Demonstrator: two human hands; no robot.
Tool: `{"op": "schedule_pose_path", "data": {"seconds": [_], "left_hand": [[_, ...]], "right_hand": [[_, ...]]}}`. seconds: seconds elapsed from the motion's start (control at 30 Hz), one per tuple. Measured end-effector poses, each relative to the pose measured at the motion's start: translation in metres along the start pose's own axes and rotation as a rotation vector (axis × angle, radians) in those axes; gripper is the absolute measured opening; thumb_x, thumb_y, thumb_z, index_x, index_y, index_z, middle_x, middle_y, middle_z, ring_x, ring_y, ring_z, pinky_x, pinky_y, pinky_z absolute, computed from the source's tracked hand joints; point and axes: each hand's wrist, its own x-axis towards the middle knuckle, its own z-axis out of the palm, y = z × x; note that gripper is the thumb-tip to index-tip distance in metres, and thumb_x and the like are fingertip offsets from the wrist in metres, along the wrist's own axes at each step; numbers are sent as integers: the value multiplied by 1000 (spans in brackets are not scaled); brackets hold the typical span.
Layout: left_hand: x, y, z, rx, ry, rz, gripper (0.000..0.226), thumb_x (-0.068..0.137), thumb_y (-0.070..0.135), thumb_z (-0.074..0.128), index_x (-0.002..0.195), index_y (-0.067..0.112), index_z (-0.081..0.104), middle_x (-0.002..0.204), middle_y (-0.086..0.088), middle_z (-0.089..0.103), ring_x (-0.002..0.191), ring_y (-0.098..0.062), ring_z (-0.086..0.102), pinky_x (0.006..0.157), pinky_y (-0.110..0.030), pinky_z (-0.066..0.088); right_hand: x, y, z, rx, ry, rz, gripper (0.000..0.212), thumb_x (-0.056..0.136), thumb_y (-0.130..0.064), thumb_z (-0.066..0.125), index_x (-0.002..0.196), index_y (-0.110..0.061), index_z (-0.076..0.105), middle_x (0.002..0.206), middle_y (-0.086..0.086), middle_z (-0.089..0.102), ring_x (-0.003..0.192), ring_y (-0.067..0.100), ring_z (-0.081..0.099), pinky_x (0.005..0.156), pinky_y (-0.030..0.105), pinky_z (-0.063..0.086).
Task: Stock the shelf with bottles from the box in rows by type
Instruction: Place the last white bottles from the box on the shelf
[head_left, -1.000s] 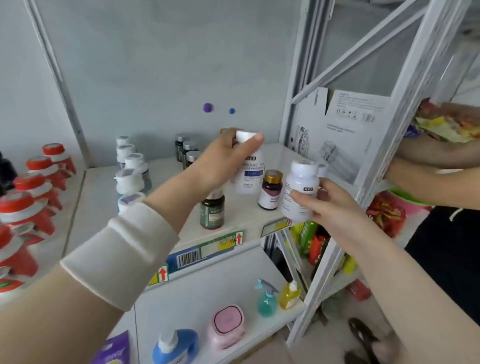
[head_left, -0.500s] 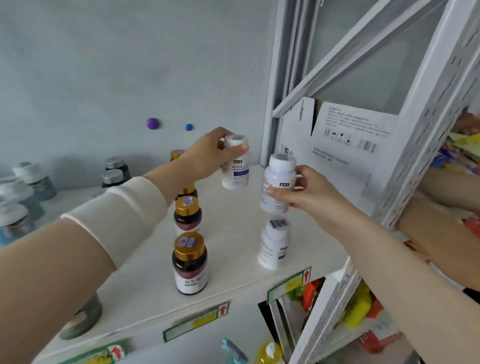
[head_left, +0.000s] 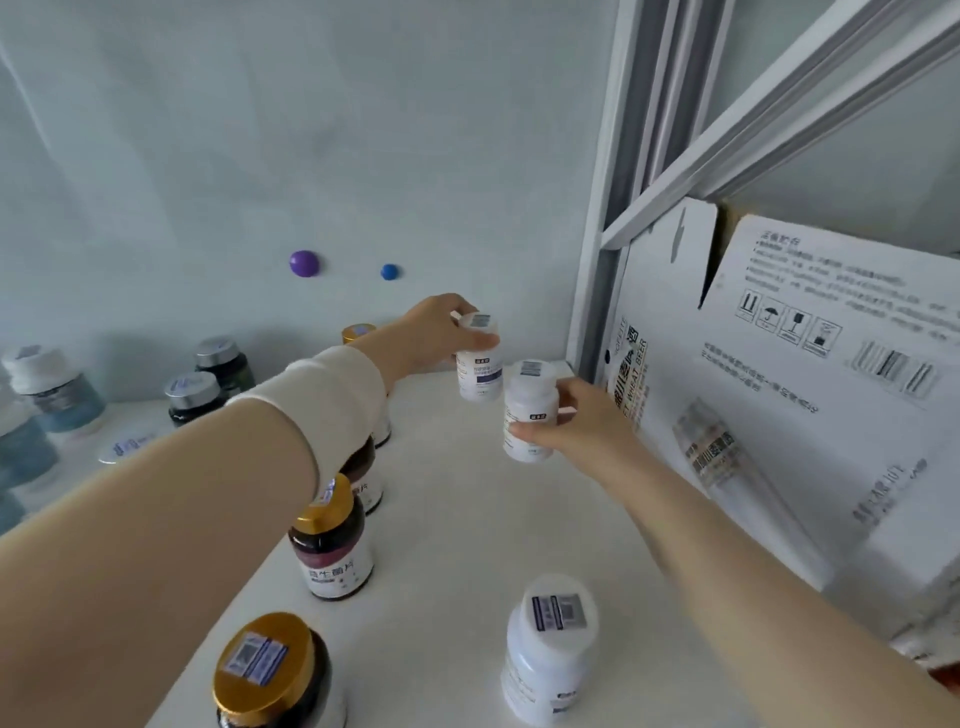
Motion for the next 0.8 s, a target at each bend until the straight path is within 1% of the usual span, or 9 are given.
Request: {"op": "schedule_pose_path", "data": {"seconds": [0.1, 0.23, 0.3, 0.43, 0.5, 0.57, 0.63, 0.73, 0.8], "left_hand": [[23, -7, 4, 29, -60, 10, 40, 82, 27, 70, 117, 13, 55, 109, -7, 59, 88, -21, 54, 83, -32, 44], [48, -11, 11, 4, -73, 5, 39, 81, 21, 71, 116, 11, 56, 108, -9, 59, 91, -23, 57, 97, -40, 48], [56, -13, 14, -11, -87, -6, 37, 80, 19, 72, 113, 11, 56, 103, -8, 58, 89, -23, 57, 97, -41, 49], [67, -18, 21, -8, -112, 1, 33, 80, 15, 72, 108, 10, 55, 102, -8, 57, 91, -22, 55, 97, -42, 49], [71, -22, 24, 7, -102, 3, 37, 80, 16, 72, 112, 9, 55, 104, -7, 57, 93, -21, 55, 98, -42, 48], [73, -24, 26, -11, -97, 5, 34, 80, 16, 72, 108, 12, 54, 104, -6, 57, 94, -21, 56, 99, -42, 47], [74, -24, 27, 6, -101, 7, 33, 80, 18, 72, 107, 15, 53, 105, -6, 58, 95, -21, 56, 100, -43, 46], [73, -20, 26, 91, -93, 3, 45, 81, 24, 70, 120, 12, 51, 118, -8, 58, 100, -21, 55, 98, -37, 45], [68, -13, 22, 140, -89, -12, 55, 84, 29, 67, 131, 12, 44, 127, -8, 53, 111, -23, 53, 98, -34, 42]], "right_hand": [[21, 6, 8, -19, -14, 22, 50, 70, -18, 80, 113, -15, 54, 107, -4, 60, 82, 6, 56, 67, 17, 41], [42, 10, 14, -16, -35, 22, 52, 71, -18, 79, 116, -14, 54, 102, -8, 57, 81, 4, 55, 63, 13, 40], [48, 14, 18, -7, -43, 14, 52, 72, -17, 79, 116, -13, 52, 103, -7, 56, 85, 7, 55, 65, 15, 42], [55, 19, 25, 28, -63, 0, 50, 72, -14, 78, 108, -24, 44, 104, -8, 54, 86, 5, 55, 67, 13, 44], [57, 21, 26, 44, -57, -12, 50, 72, -13, 78, 107, -24, 44, 101, -9, 54, 83, 1, 55, 68, 12, 44], [58, 24, 26, 46, -58, -25, 50, 72, -13, 78, 108, -25, 45, 100, -11, 54, 81, -3, 55, 69, 11, 44], [58, 25, 26, 38, -61, -30, 52, 72, -14, 78, 112, -23, 46, 102, -10, 55, 84, 2, 57, 70, 11, 44], [56, 23, 24, 4, -86, -19, 61, 71, -20, 79, 122, -20, 45, 111, -7, 55, 95, 9, 58, 74, 14, 44], [54, 19, 20, -24, -119, -13, 67, 70, -25, 80, 126, -19, 44, 119, -6, 55, 101, 10, 56, 77, 18, 44]]}}
